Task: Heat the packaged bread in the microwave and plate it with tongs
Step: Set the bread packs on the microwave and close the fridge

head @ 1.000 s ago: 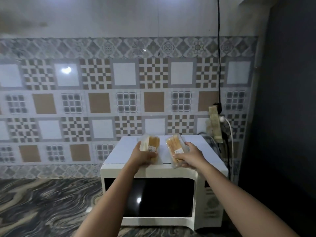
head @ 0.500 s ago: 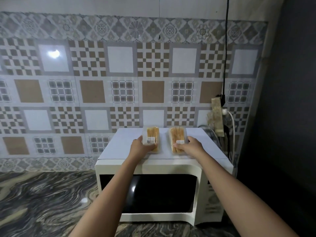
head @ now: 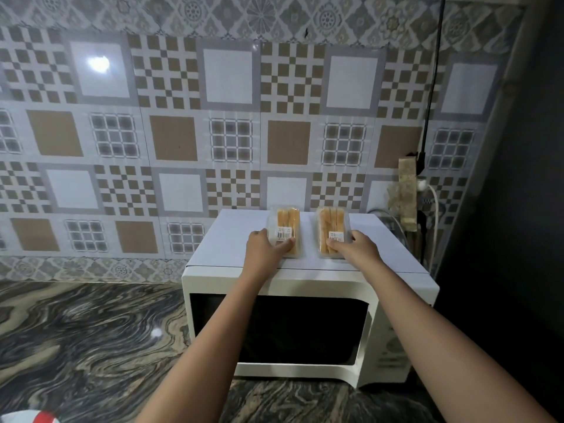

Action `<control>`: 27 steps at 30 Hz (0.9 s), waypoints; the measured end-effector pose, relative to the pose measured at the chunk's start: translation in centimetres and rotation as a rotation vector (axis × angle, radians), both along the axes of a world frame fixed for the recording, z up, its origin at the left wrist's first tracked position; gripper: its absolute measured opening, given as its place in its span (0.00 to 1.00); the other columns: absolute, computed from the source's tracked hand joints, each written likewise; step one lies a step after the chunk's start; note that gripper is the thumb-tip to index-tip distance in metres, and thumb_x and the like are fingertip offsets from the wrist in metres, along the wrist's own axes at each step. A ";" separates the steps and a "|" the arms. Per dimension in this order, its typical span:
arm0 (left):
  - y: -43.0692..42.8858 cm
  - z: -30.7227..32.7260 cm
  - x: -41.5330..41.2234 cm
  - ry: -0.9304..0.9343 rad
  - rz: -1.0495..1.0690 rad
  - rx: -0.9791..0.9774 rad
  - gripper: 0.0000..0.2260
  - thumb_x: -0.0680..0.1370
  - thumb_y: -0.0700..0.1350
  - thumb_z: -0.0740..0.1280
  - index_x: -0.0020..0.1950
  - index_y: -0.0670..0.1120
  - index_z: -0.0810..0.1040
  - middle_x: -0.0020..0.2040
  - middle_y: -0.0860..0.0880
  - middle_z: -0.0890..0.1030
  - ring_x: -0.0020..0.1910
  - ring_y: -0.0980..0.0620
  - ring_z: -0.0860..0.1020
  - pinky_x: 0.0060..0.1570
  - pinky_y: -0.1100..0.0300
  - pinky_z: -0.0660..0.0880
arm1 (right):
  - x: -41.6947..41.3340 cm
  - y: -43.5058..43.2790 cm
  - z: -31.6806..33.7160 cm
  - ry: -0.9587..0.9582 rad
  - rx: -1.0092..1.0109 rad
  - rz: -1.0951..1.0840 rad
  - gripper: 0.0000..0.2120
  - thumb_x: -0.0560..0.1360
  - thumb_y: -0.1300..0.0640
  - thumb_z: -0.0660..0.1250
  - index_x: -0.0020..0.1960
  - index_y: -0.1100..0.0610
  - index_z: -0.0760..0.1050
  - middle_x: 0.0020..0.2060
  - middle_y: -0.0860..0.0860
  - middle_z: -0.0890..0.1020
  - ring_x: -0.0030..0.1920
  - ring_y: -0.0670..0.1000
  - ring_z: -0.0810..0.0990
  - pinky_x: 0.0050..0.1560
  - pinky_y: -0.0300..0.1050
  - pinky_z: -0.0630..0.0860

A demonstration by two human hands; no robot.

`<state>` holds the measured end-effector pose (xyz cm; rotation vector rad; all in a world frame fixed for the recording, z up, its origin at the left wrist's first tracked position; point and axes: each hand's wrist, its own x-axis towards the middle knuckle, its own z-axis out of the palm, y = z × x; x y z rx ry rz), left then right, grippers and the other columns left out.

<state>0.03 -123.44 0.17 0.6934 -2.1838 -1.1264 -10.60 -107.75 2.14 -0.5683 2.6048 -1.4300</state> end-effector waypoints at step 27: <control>31.8 -3.0 23.8 0.000 -0.336 -0.108 0.16 0.78 0.40 0.63 0.65 0.40 0.73 0.63 0.41 0.75 0.60 0.44 0.74 0.50 0.60 0.69 | 32.5 36.3 -0.2 -0.163 -0.106 -0.237 0.12 0.77 0.51 0.63 0.57 0.55 0.74 0.56 0.50 0.78 0.54 0.49 0.78 0.48 0.43 0.74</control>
